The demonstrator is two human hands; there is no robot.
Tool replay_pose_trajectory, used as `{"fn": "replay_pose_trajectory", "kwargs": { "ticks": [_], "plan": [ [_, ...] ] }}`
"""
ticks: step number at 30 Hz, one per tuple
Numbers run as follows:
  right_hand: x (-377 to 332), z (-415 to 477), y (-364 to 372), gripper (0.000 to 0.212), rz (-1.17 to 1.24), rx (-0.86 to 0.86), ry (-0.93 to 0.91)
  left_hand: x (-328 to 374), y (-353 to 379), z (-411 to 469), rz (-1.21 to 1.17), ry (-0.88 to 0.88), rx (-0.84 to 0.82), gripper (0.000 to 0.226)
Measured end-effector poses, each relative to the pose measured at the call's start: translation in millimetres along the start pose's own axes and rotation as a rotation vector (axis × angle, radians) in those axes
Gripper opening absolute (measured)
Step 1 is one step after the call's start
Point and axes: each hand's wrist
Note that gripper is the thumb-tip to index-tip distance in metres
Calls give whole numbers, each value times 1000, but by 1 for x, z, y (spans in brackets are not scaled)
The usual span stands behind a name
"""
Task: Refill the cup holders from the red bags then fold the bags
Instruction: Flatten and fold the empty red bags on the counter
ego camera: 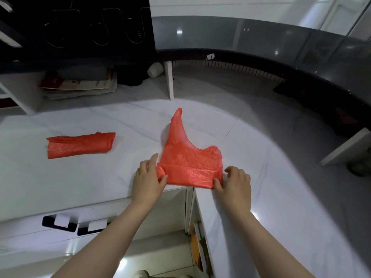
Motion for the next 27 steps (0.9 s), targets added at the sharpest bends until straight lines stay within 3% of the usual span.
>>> {"fn": "replay_pose_trajectory", "kwargs": {
  "ticks": [2,3,4,6,9,16,20,24,27],
  "plan": [
    [-2,-3,-2,46,-40,35,-115,-1,3,1,202,341,30,71],
    [-2,-4,-2,50,-92,49,-256,-2,5,1,277,503,-64,73],
    [0,-3,-2,52,-149,47,-421,-2,7,-1,335,583,-204,70],
    [4,2,-1,51,-213,-86,-642,-10,13,0,374,549,-420,60],
    [5,9,0,56,-233,-312,-618,-18,15,3,416,536,-472,67],
    [8,1,-2,40,5,-177,-507,-4,1,-6,171,668,-251,67],
    [14,-11,1,35,112,-23,-388,-5,-4,-5,80,582,-270,53],
    [17,-9,-5,13,217,-64,-142,0,-11,0,-238,170,-236,32],
    [14,0,-12,7,236,-88,-72,-4,-14,1,-366,28,-160,28]
  ]
}}
Point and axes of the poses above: each hand's wrist, its own z-axis towards the middle knuckle, its own y-axis out of the palm, x = y × z, and after that the axes turned 3 degrees about -z, right-handed
